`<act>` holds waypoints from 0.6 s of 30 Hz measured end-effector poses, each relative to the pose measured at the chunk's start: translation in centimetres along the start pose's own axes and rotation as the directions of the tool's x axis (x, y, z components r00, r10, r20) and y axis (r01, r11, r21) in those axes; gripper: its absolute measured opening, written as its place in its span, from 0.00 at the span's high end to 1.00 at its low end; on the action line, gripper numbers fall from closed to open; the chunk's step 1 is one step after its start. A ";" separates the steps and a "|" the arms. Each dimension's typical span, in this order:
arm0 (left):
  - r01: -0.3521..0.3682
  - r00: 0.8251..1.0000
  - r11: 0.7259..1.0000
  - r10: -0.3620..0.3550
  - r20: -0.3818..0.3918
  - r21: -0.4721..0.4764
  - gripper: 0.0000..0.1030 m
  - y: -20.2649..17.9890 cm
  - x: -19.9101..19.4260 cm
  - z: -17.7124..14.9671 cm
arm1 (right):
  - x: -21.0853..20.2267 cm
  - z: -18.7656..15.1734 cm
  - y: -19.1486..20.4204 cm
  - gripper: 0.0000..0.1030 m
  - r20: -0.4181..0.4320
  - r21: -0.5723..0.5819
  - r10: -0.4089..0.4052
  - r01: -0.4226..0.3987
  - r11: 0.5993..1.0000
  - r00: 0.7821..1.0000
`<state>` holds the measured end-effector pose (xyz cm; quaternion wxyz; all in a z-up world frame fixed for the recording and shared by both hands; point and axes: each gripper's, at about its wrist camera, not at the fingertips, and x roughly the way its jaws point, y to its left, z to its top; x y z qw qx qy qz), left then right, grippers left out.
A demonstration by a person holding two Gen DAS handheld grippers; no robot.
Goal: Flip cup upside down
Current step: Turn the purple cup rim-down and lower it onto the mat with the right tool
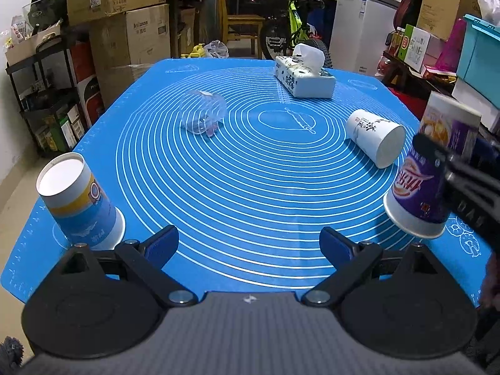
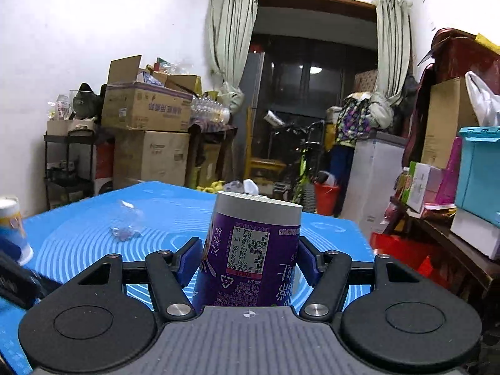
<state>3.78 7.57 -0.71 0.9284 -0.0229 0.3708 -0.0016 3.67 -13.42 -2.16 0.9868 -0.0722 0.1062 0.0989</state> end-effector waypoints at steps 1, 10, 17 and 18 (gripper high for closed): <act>0.001 1.000 1.000 -0.001 0.002 0.000 0.07 -0.1 0.0 0.0 | 0.0 -0.3 0.0 0.35 -0.005 0.004 -0.002 0.002 1.000 1.000; 0.013 1.000 1.000 -0.013 -0.002 0.000 0.07 -0.6 0.0 -0.4 | -1.5 -2.4 0.0 0.35 0.000 -0.015 -0.001 0.001 1.000 1.000; 0.020 1.000 1.000 -0.020 0.014 -0.003 0.07 -1.3 -0.1 -0.6 | -2.5 -3.0 -0.5 0.35 0.004 -0.017 -0.001 0.001 1.000 1.000; 0.020 1.000 1.000 -0.020 0.015 -0.003 0.07 -1.3 -0.1 -0.6 | -2.5 -3.0 -0.5 0.35 0.004 -0.018 -0.001 0.001 1.000 1.000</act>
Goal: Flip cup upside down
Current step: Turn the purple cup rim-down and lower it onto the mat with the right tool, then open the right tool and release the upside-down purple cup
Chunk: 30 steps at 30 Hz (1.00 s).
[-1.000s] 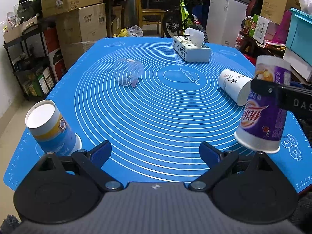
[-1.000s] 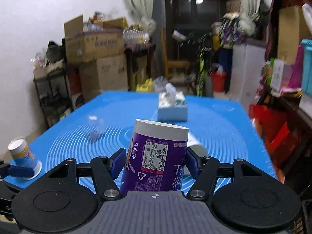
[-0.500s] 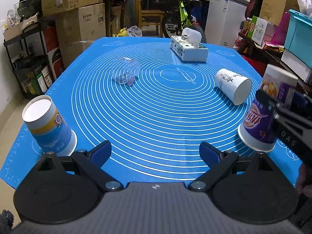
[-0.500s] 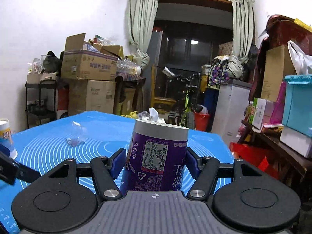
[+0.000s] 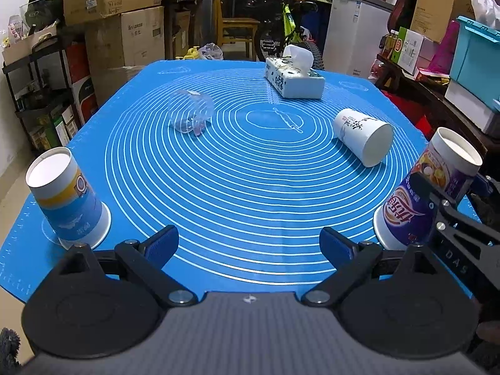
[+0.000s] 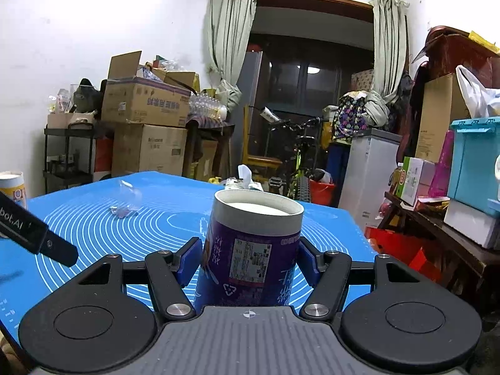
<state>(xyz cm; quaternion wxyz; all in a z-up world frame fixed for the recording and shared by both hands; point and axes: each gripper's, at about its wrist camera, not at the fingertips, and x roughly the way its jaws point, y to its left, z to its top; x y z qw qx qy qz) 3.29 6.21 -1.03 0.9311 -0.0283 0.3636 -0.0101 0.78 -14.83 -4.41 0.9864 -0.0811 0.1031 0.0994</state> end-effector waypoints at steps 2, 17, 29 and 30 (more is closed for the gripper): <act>0.001 1.000 1.000 -0.001 0.002 0.004 0.07 -0.3 -0.1 0.0 | 0.0 0.0 -0.1 0.35 -0.001 0.004 0.000 0.000 1.000 1.000; 0.014 0.999 1.000 -0.014 0.031 0.017 0.07 -1.4 -1.3 -0.6 | -1.7 1.5 -0.6 0.10 -0.032 0.042 -0.003 0.004 0.999 0.999; 0.032 0.997 0.998 -0.035 0.072 0.048 0.07 -3.2 -4.0 -1.6 | -6.5 2.3 -4.4 0.08 -0.097 0.181 0.028 -0.010 0.984 0.995; 0.033 0.997 0.998 -0.037 0.075 0.052 0.07 -3.4 -4.2 -1.8 | -6.7 2.3 -4.5 0.08 -0.105 0.182 0.029 -0.009 0.983 0.994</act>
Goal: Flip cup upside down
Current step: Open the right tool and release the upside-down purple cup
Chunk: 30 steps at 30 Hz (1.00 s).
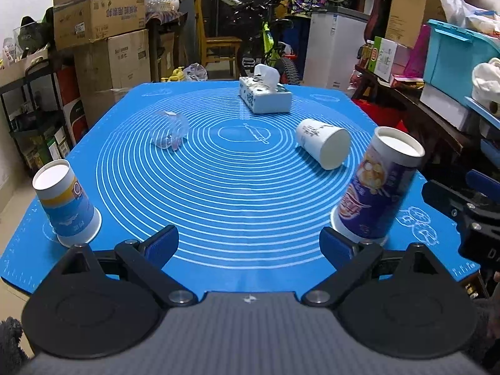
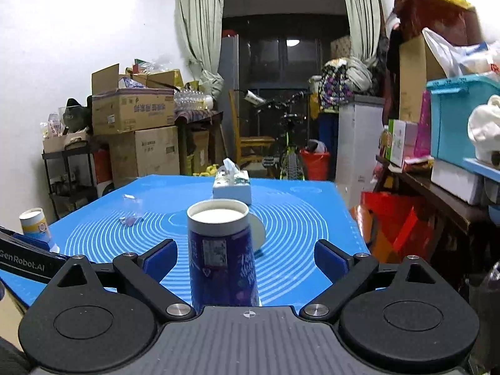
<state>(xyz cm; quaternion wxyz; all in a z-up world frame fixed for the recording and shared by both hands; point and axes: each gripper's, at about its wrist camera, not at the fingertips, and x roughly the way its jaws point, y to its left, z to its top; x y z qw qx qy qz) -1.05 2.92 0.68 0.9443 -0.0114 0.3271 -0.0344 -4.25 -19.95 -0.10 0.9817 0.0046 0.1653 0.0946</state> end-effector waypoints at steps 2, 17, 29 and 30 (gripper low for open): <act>-0.002 1.000 1.000 0.002 0.008 0.003 0.07 -0.4 -0.5 -0.3 | -0.4 -0.3 -0.2 0.08 -0.019 0.005 -0.003 0.003 1.000 1.000; 0.033 0.999 0.999 -0.034 0.023 0.042 0.07 -2.3 -3.0 -1.8 | -3.2 -1.5 -1.0 0.08 -0.069 0.042 0.014 -0.011 0.999 0.998; 0.039 0.999 0.998 -0.039 0.003 0.049 0.07 -2.7 -3.2 -2.5 | -3.7 -1.7 -1.3 0.08 -0.082 0.042 0.013 -0.010 0.999 0.997; 0.040 0.999 0.998 -0.040 0.003 0.051 0.07 -2.8 -3.3 -2.6 | -3.7 -1.7 -1.3 0.08 -0.084 0.044 0.013 -0.009 0.999 0.996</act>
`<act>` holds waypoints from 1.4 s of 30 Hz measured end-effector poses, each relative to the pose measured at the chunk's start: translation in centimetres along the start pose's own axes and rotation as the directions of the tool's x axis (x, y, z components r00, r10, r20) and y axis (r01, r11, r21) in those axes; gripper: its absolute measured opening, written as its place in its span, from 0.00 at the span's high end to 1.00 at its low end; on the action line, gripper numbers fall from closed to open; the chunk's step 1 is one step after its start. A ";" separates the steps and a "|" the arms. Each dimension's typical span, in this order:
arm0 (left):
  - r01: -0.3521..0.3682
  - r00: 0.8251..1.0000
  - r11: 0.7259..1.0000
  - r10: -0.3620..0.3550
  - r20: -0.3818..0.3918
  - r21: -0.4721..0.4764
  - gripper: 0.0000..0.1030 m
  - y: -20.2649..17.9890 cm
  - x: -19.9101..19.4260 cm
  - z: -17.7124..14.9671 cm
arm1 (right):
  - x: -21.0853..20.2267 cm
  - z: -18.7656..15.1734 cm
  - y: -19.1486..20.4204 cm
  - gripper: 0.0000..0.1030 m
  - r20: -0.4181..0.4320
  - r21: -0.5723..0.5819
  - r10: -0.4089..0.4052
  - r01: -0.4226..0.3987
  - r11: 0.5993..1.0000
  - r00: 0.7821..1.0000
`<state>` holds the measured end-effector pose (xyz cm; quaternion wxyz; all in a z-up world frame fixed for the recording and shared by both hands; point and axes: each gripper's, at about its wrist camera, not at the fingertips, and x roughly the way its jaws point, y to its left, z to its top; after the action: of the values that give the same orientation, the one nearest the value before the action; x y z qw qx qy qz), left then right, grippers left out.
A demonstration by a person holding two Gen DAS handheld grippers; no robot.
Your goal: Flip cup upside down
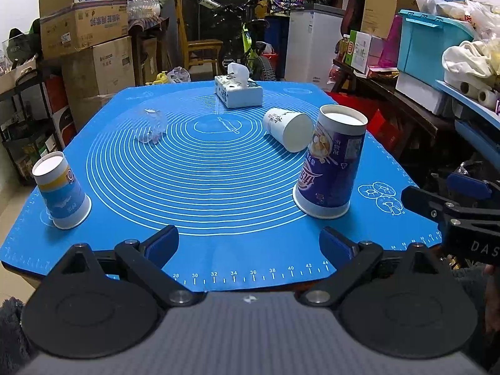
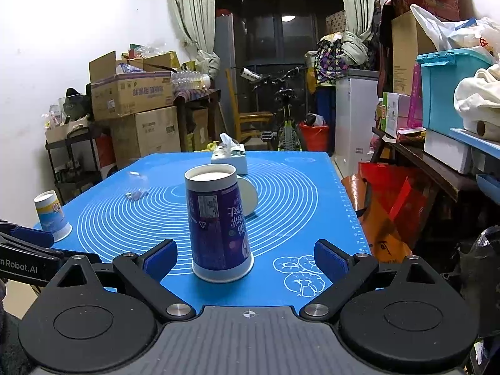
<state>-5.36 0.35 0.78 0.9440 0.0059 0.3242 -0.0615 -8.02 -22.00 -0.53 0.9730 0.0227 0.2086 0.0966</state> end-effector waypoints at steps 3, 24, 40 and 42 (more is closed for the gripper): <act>0.001 1.000 1.000 -0.001 -0.003 0.004 0.07 -0.1 0.0 0.0 | 0.0 -0.1 -0.1 0.08 -0.004 0.004 0.001 -0.001 1.000 1.000; 0.004 1.000 1.000 -0.004 -0.009 0.009 0.07 -0.3 0.1 -0.1 | 0.2 -0.1 -0.1 0.08 -0.010 0.003 0.001 -0.001 1.000 1.000; 0.004 1.000 1.000 -0.004 -0.018 0.007 0.07 -0.3 0.3 -0.2 | 0.3 0.0 -0.1 0.08 -0.013 0.004 0.001 0.000 1.000 1.000; 0.003 1.000 1.000 -0.003 -0.019 0.008 0.07 -0.1 0.4 -0.3 | 0.3 0.0 -0.2 0.08 -0.013 0.004 0.001 -0.001 1.000 1.000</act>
<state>-5.22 0.18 0.34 0.9407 0.0100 0.3330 -0.0644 -7.71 -22.08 -0.72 0.9715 0.0243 0.2152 0.0968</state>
